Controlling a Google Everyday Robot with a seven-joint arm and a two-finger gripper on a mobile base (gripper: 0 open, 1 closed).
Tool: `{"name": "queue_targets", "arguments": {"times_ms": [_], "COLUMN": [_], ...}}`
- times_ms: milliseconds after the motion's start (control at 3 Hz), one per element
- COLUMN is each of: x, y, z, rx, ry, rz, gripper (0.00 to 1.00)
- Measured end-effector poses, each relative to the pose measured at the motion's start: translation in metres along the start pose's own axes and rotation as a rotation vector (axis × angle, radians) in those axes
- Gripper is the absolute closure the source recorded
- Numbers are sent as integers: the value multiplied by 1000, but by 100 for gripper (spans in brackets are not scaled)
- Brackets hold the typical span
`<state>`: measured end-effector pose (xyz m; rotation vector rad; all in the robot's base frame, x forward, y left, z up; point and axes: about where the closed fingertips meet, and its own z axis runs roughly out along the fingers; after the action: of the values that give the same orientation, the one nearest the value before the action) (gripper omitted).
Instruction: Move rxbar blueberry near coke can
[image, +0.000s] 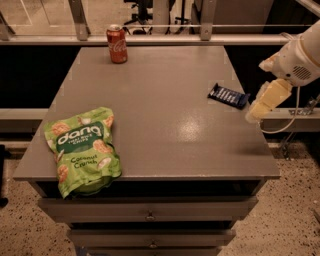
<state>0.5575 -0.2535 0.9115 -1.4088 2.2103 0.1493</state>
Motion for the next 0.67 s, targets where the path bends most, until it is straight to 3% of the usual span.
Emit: {"name": "queue_targets", "arguments": {"times_ms": [667], "x": [0], "y": [-44], "z": [68], "rx": [-22], "ry": [-106], "rz": [100], "gripper": [0]}}
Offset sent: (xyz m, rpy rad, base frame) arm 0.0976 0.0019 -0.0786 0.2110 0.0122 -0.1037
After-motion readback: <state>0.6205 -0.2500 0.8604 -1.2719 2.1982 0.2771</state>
